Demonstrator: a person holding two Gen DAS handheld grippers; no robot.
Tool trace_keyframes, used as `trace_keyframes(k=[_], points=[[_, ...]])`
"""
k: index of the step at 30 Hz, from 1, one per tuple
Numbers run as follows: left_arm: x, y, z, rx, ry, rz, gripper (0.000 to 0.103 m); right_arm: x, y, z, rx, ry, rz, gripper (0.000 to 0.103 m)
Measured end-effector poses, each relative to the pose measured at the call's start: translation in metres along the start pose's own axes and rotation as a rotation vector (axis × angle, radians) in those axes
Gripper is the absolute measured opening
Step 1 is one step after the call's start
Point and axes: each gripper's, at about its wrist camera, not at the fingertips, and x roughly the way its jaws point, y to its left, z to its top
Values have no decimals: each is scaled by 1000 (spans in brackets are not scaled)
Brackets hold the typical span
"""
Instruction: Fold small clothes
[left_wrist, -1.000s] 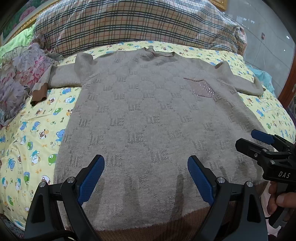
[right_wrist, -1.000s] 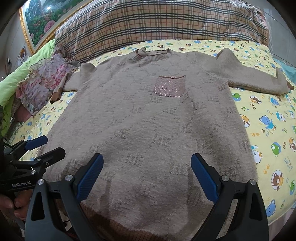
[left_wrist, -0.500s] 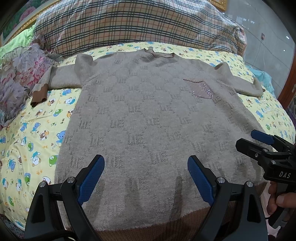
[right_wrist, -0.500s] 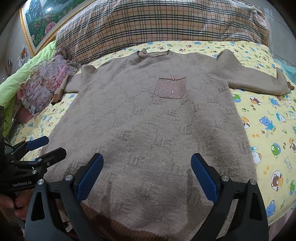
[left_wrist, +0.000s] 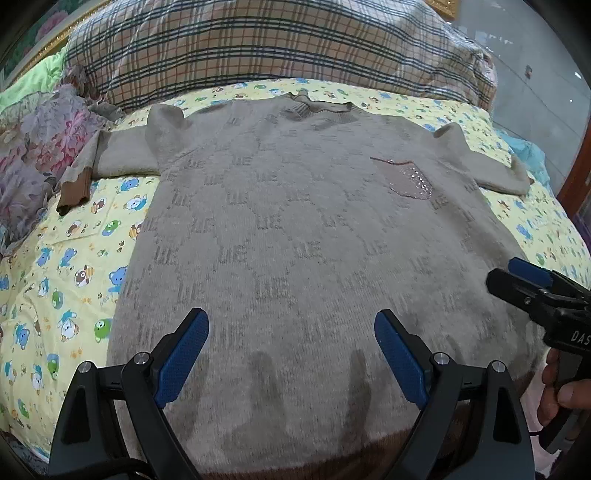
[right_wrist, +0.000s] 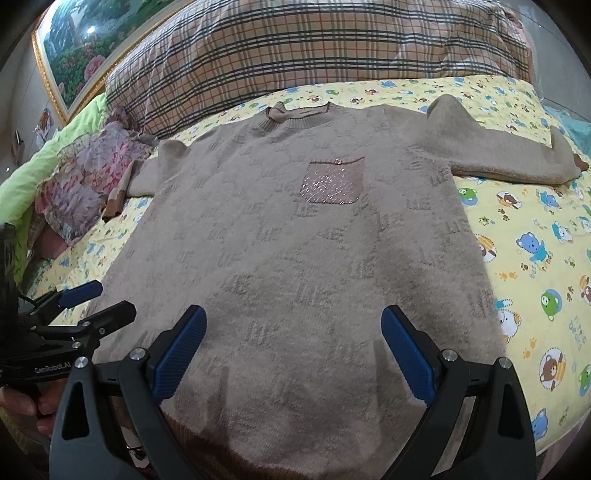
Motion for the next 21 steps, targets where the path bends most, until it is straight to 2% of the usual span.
trace_keyframes(k=[9, 13, 18, 21], points=[[13, 7, 26, -32, -34, -6, 92, 1, -38, 17, 88, -6, -17, 96], [23, 11, 40, -47, 1, 10, 92, -2, -59, 27, 142, -22, -36, 96], [34, 14, 62, -65, -6, 10, 92, -11, -108, 35, 252, -47, -71, 96], [42, 12, 77, -49, -12, 23, 92, -21, -148, 39, 337, -71, -135, 96]])
